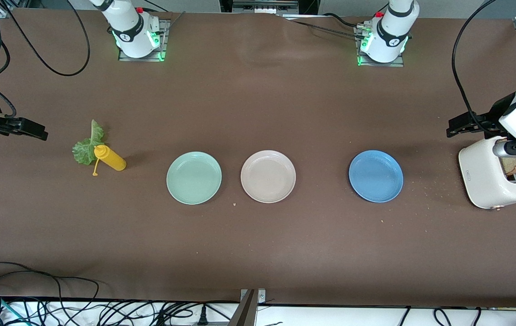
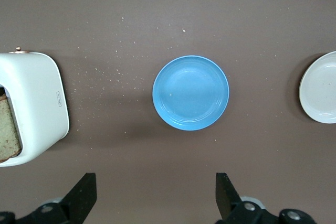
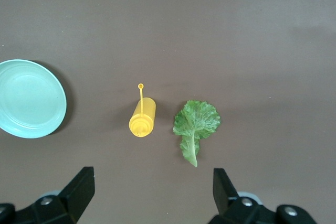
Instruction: Make sandwich on beige plate with both arms
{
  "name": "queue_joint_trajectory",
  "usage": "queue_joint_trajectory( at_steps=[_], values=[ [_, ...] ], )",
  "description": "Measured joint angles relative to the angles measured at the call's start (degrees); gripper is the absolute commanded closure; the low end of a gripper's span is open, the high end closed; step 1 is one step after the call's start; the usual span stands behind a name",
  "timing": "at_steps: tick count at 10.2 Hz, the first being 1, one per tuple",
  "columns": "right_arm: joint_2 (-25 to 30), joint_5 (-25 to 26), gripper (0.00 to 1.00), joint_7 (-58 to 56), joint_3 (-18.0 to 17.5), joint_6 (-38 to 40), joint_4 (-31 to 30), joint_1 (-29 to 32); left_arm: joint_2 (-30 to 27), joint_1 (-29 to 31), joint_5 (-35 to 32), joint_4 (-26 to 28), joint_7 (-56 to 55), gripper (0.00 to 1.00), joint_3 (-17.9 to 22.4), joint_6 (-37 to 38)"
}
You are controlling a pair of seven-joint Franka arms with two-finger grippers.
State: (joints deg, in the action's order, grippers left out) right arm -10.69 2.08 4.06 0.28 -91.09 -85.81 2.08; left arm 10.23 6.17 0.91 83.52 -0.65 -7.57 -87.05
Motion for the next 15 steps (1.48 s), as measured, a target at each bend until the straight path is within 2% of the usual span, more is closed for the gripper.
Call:
queue_joint_trajectory(
  at_steps=[7,9,12,15],
  values=[
    [-2.4,-0.1,0.00,0.0,0.2,0.1,-0.1,1.6,0.8,0.9,0.0,0.1,-0.2,0.00,0.5,0.0],
    [-3.6,-0.1,0.00,0.0,0.2,0.1,-0.1,2.1,4.5,5.3,0.0,0.2,-0.1,0.00,1.6,-0.6],
    [-2.6,-0.1,0.00,0.1,0.0,0.8,0.2,2.1,13.1,13.2,-0.5,-0.5,0.6,0.00,2.0,-3.7],
    [-0.8,-0.1,0.00,0.1,-0.3,1.3,0.3,2.0,13.7,14.4,-8.8,-1.9,0.9,0.00,2.1,-5.1]
  ],
)
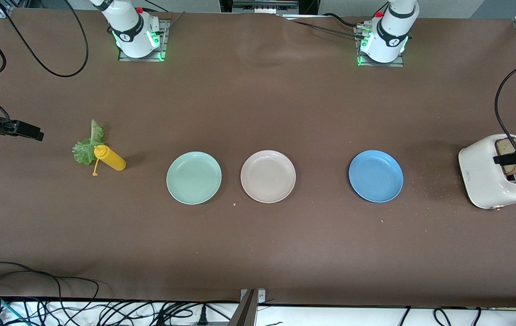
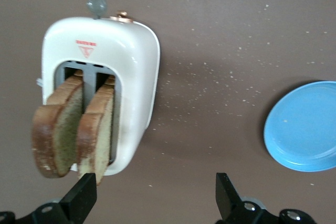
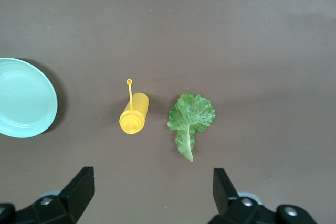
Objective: Make sandwich on beige plate with both arms
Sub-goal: 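Move the left gripper over the toaster and lower onto a bread slice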
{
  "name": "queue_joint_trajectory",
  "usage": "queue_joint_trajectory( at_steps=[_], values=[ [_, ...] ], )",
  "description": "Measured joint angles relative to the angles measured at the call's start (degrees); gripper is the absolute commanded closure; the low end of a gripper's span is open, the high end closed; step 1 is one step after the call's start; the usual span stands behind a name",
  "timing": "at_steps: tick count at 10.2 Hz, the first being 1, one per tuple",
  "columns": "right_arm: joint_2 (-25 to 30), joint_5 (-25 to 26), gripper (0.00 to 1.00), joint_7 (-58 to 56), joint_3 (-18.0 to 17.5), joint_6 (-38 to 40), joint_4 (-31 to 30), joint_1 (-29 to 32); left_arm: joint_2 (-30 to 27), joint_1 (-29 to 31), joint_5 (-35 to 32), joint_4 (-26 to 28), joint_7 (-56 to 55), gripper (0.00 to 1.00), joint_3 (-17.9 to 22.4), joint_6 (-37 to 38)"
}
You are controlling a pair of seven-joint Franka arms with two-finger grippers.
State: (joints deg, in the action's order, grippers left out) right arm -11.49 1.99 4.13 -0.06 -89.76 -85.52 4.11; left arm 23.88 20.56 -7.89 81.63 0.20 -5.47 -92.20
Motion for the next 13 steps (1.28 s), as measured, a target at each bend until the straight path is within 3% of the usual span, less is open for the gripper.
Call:
queue_joint_trajectory(
  at_steps=[3,9,13],
  values=[
    [0.0,0.0,0.00,0.0,-0.1,0.0,0.0,0.0,0.0,-0.2,-3.1,-0.1,4.1,0.00,-0.1,-0.5],
    [-0.1,0.0,0.00,0.0,-0.1,0.0,0.0,0.0,0.1,1.1,-3.2,0.5,7.8,0.00,0.1,-4.3],
    [-0.1,0.0,0.00,0.0,-0.1,0.0,0.0,0.0,-0.1,5.1,-3.2,1.9,10.5,0.00,-2.7,-5.4]
  ],
)
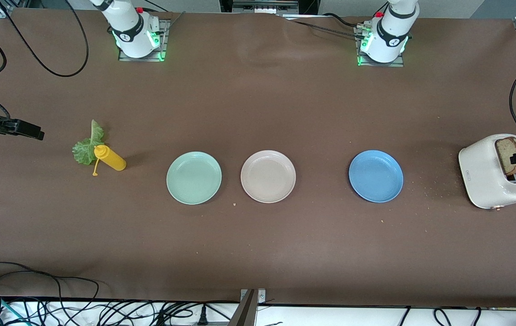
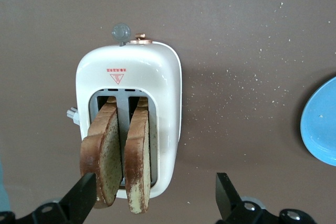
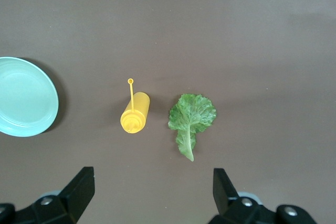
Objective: Make sandwich on beige plate with both arms
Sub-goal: 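Move the left gripper over the toaster and lower onto a bread slice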
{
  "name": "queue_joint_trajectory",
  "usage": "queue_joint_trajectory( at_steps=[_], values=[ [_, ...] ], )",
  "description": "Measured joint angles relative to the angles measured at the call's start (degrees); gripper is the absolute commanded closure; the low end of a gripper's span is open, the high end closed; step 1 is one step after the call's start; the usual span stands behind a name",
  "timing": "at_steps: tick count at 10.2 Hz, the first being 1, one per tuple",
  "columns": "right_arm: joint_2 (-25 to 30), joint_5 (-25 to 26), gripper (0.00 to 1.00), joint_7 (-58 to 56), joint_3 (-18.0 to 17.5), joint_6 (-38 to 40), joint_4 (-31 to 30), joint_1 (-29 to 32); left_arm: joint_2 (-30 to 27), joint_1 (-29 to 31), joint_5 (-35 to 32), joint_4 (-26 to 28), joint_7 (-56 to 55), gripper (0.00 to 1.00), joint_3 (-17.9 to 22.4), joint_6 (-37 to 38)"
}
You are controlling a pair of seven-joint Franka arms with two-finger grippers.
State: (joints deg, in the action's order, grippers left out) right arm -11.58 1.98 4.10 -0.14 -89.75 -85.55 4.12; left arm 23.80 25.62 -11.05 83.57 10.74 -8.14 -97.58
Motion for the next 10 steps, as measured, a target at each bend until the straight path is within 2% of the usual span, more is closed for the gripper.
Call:
queue_joint_trajectory(
  at_steps=[1,4,10],
  values=[
    [0.0,0.0,0.00,0.0,0.0,0.0,0.0,0.0,-0.3,0.1,0.0,1.4,0.0,0.00,0.0,-1.0],
    [0.0,0.0,0.00,0.0,0.0,0.0,0.0,0.0,-3.2,1.0,0.0,10.2,0.1,0.00,-0.2,-8.6],
    [0.0,0.0,0.00,0.0,0.0,0.0,0.0,0.0,-7.1,3.7,0.0,17.9,0.9,0.00,-0.2,-13.4]
  ],
)
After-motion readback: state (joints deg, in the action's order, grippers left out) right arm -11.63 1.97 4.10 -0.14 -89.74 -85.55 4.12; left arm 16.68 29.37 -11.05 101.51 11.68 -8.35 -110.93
